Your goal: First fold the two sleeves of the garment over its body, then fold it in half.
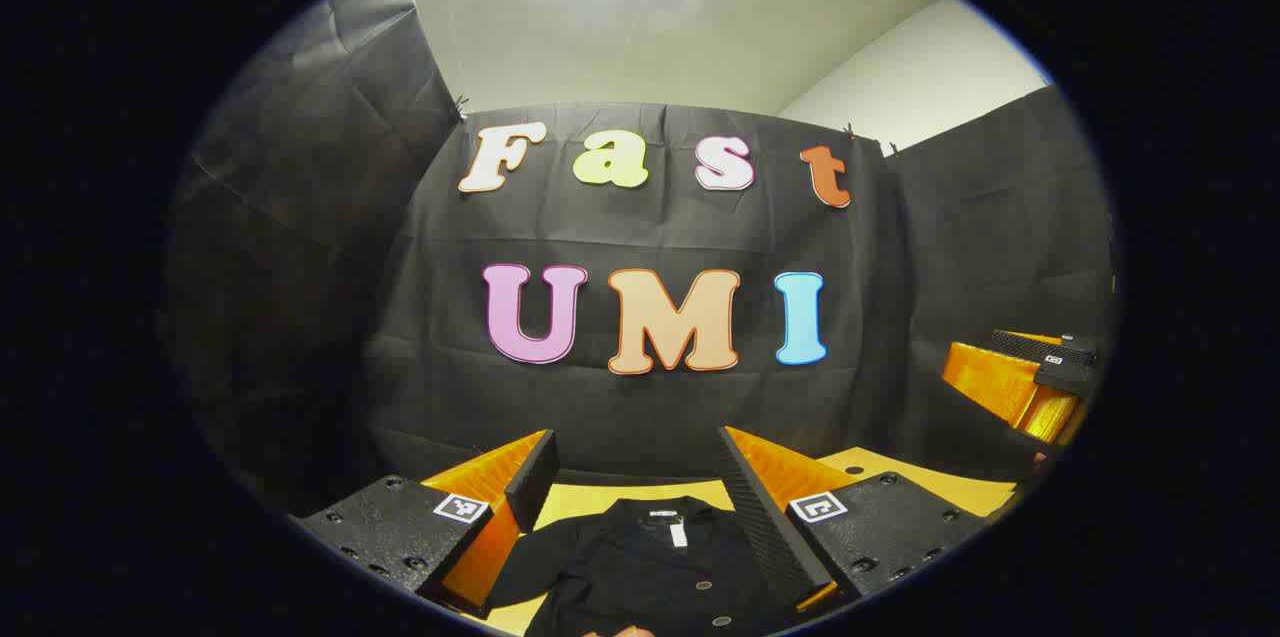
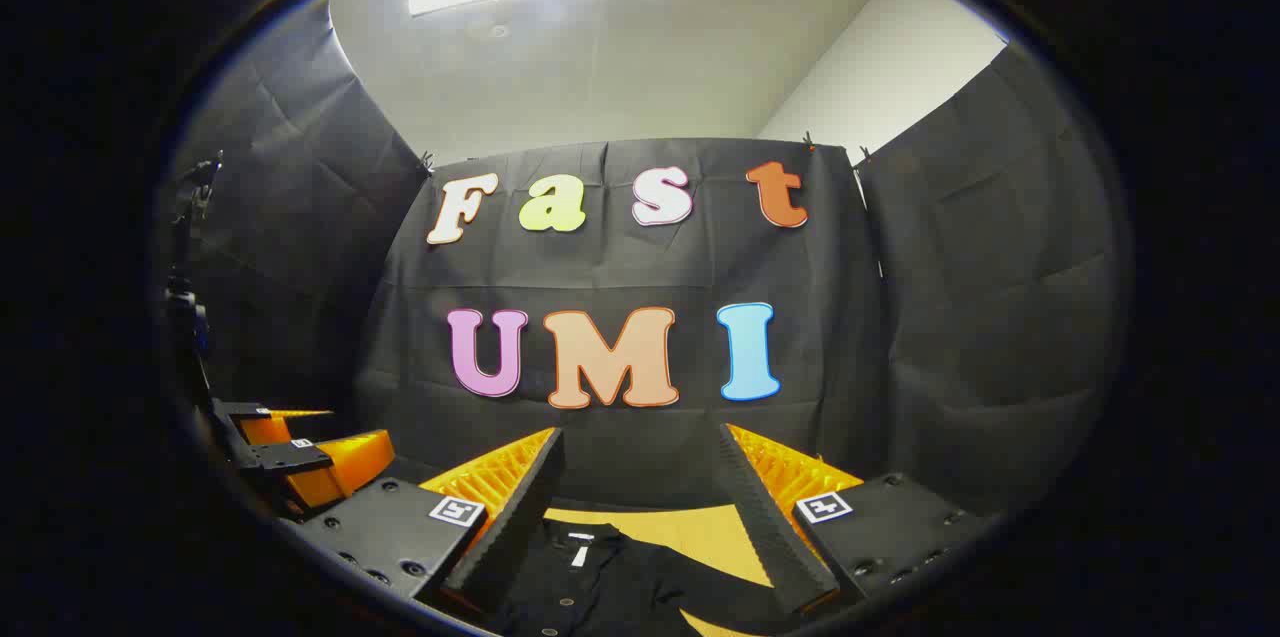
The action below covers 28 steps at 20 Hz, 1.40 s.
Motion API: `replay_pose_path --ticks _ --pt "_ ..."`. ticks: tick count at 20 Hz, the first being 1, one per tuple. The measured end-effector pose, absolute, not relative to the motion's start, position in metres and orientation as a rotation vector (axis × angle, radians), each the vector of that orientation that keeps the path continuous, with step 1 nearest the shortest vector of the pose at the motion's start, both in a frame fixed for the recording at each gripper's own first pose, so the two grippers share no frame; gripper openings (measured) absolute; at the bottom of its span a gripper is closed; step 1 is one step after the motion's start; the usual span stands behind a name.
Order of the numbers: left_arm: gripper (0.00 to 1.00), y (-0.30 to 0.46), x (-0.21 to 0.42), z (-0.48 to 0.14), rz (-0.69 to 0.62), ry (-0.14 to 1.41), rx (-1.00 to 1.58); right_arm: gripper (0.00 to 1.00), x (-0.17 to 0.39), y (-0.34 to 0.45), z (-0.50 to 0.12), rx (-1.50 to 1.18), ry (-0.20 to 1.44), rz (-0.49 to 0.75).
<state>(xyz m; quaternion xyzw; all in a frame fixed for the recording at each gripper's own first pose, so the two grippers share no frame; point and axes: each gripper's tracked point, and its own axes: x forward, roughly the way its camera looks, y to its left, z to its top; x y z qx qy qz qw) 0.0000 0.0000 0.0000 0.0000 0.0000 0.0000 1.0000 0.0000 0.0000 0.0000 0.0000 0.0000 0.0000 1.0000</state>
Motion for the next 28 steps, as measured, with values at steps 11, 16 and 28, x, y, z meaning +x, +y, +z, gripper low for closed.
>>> replay_pose_path --ticks 11,16,28 --pt "0.92 0.041 -0.032 -0.007 0.103 0.003 0.028 0.97 -0.021 0.040 -0.010 -0.013 -0.029 0.054" --pt "0.92 0.060 -0.049 -0.005 0.134 0.003 0.064 0.97 -0.029 0.062 -0.022 0.006 -0.002 0.099" --pt "0.92 0.073 -0.053 -0.010 0.143 0.009 0.031 0.96 -0.036 0.078 -0.012 -0.011 -0.038 0.116"
